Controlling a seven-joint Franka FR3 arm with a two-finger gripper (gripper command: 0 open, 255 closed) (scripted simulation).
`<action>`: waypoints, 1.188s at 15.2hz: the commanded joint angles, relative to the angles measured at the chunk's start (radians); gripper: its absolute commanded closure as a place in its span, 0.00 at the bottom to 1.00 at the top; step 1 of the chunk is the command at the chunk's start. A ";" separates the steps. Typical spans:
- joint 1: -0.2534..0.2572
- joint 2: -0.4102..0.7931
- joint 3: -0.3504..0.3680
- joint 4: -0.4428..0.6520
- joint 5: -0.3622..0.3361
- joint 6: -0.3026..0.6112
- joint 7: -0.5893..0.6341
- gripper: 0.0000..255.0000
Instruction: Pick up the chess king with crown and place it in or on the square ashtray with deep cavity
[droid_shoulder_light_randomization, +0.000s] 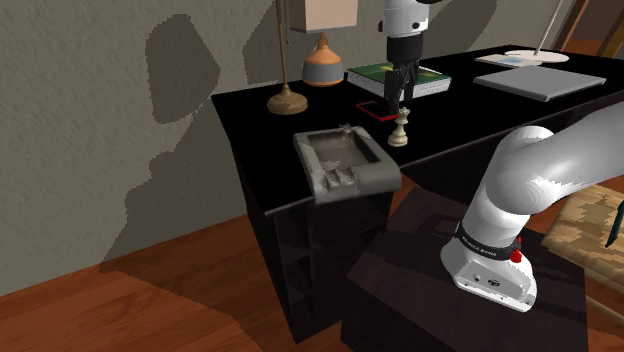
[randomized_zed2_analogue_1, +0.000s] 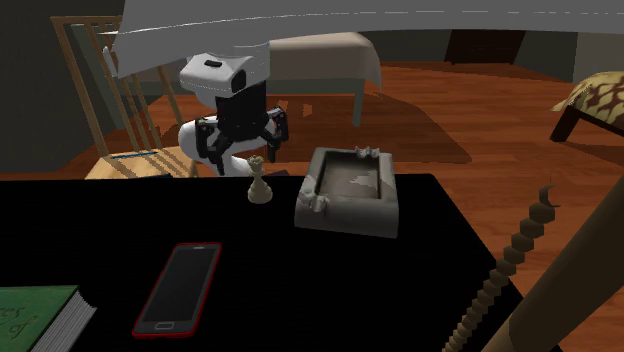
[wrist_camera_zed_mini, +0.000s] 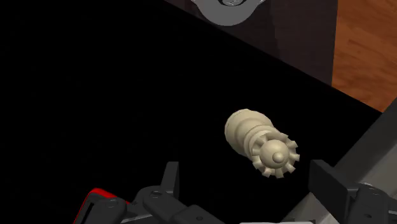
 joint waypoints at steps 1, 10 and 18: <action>0.000 0.000 0.000 0.000 0.000 0.000 0.000 0.00; -0.079 0.137 -0.012 0.020 0.152 -0.061 0.216 0.00; -0.079 0.137 -0.012 0.020 0.152 -0.061 0.216 0.00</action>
